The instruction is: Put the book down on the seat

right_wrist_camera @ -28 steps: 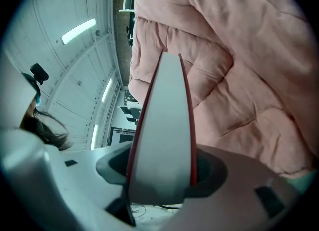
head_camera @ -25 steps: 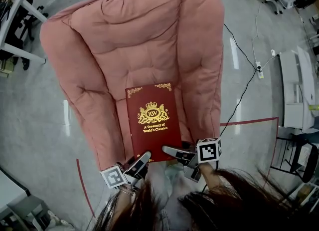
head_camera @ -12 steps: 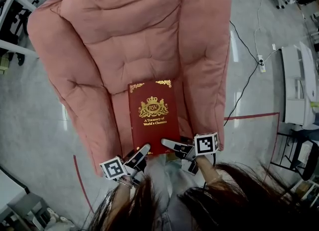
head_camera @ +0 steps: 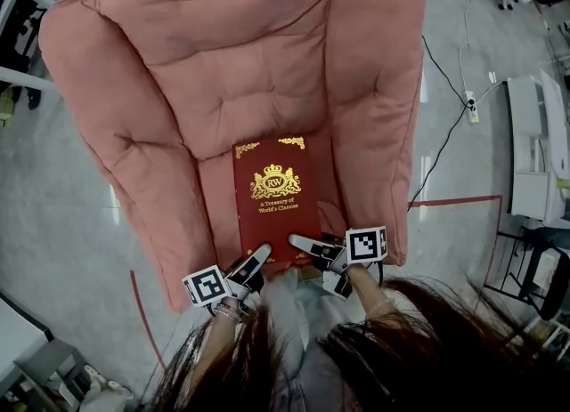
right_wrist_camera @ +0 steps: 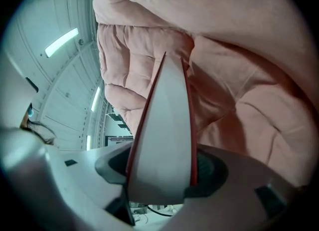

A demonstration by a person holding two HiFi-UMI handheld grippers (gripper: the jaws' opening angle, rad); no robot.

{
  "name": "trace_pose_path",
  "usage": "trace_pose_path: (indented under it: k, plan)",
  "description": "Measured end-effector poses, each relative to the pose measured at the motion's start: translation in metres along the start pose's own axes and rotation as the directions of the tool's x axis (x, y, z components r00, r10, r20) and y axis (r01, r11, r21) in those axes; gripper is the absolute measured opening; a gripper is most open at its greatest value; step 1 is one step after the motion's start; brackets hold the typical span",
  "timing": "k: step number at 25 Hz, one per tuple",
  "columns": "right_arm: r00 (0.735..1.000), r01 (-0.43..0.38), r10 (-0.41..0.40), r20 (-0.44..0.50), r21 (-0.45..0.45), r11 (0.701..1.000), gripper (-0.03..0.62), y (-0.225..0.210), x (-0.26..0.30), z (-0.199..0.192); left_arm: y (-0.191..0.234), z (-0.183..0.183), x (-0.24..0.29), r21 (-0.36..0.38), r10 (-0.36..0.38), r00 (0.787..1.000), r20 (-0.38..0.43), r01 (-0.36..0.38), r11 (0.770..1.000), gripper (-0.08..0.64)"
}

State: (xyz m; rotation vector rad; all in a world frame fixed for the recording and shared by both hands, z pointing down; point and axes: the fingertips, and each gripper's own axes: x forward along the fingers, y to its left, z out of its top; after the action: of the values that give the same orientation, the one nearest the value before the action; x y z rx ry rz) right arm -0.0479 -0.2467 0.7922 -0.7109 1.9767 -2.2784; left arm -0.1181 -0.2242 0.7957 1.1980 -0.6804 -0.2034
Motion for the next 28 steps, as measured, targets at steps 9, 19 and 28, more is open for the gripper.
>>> trace_pose_path:
  k: [9, 19, 28]
  plan:
    - [0.999, 0.035, -0.035, 0.007, 0.048, 0.998, 0.282, -0.018, 0.004, -0.004, 0.018, 0.002, 0.007, 0.034, 0.064, 0.993, -0.097, -0.061, 0.998, 0.298]
    - [0.992, 0.12, -0.119, -0.028, 0.02, 0.993, 0.299, -0.044, 0.013, -0.012, 0.049, 0.007, 0.004, 0.12, 0.24, 0.96, -0.143, -0.224, 0.967, 0.345]
    - [0.974, 0.224, -0.224, -0.007, -0.017, 0.974, 0.326, -0.065, 0.011, -0.013, 0.068, 0.006, 0.003, 0.152, 0.385, 0.908, -0.168, -0.362, 0.92, 0.373]
